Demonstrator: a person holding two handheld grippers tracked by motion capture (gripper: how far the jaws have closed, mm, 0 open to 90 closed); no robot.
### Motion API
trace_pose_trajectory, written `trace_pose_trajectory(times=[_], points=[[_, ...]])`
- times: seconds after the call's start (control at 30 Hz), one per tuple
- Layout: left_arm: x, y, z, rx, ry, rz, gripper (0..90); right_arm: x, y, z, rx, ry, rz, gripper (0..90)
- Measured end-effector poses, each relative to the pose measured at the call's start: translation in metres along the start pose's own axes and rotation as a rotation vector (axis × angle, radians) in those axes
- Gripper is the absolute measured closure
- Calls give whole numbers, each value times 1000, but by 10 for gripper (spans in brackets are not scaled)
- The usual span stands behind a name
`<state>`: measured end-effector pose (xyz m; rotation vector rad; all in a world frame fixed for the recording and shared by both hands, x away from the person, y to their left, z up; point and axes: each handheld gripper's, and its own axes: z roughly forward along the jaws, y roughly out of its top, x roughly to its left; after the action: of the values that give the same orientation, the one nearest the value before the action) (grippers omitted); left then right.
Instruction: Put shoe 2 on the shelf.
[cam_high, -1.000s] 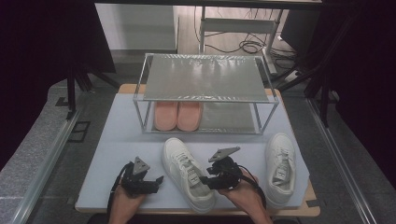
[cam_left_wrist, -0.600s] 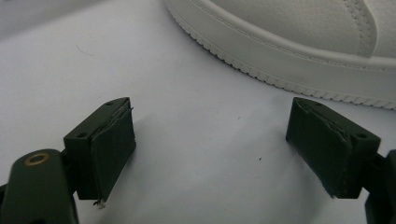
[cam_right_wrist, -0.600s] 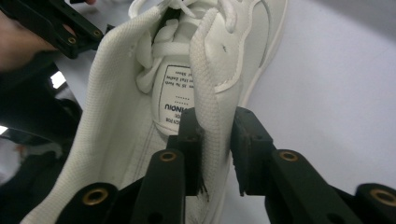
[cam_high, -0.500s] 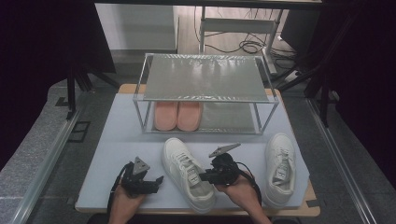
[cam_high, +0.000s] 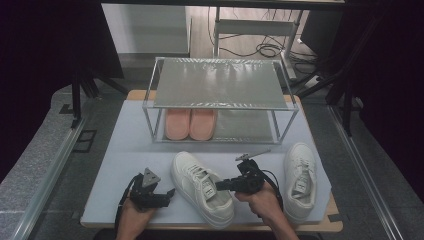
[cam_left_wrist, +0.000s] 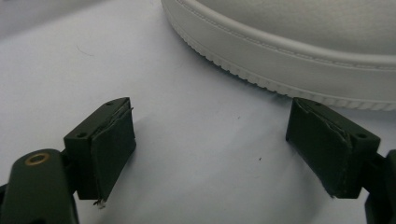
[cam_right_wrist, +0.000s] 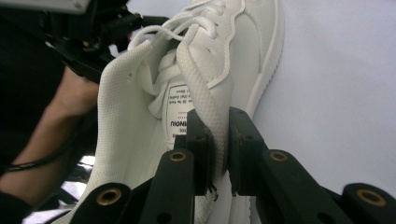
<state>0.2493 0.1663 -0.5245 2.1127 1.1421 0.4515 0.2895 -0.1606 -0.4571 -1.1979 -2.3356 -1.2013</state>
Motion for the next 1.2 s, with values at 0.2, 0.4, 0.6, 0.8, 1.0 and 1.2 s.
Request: trace_pose_trajectory(times=[0.2,0.4,0.6,0.8,1.0,1.2], points=[[0,0,0,3,0,1,156,-8,-2,-2,-22,87,68,808],[0,0,0,-2,1,-2,156,-5,1,-8,-44,123,84,808],[0,0,0,-2,1,-3,157,-2,6,-17,-78,146,89,808],[0,0,0,-2,0,-3,157,-2,10,-25,-107,173,101,808],[0,0,0,0,2,1,156,-3,15,-33,-143,205,112,808],[0,0,0,-1,2,0,156,-1,21,-41,-182,236,117,809]])
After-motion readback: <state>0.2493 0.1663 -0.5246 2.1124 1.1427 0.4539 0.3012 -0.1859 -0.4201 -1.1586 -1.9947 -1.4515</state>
